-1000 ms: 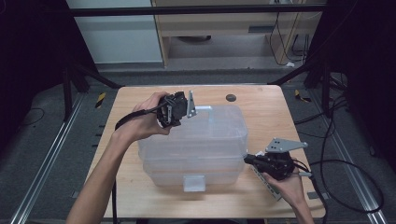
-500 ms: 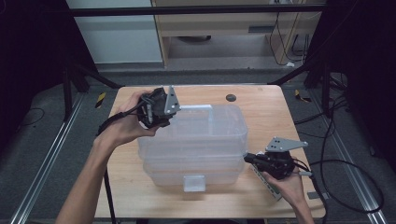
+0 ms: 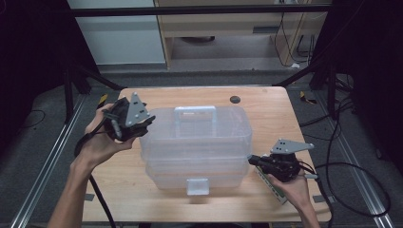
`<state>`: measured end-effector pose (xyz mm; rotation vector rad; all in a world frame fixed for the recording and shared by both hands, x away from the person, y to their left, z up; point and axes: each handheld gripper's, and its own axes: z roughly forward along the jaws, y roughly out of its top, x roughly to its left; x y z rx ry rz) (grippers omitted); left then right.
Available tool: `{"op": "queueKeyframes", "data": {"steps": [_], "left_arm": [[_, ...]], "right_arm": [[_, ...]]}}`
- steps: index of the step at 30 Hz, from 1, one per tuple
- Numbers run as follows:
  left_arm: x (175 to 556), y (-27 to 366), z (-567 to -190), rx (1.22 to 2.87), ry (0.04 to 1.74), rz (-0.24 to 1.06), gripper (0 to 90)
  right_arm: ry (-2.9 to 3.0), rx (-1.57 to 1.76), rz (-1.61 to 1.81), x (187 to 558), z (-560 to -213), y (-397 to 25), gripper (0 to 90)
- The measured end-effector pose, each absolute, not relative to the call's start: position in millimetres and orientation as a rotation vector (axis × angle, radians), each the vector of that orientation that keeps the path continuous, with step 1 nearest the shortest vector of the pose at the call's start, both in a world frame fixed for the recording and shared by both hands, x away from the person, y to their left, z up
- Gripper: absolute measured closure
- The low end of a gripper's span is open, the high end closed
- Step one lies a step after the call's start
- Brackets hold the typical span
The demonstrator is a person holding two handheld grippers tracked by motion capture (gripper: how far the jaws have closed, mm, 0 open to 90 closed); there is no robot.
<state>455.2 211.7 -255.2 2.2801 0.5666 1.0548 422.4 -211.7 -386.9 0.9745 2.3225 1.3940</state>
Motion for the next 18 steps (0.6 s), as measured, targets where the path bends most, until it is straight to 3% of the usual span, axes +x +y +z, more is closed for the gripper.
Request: {"op": "queueKeyframes", "data": {"steps": [11,18], "left_arm": [[437,269,-292,2.114,0.766,0.990,53.0],[428,282,-320,2.072,0.835,0.961,49.7]], "right_arm": [[2.321,0.972,1.394,423,-385,-212,90.0],[2.320,0.971,1.394,424,-385,-211,90.0]]}}
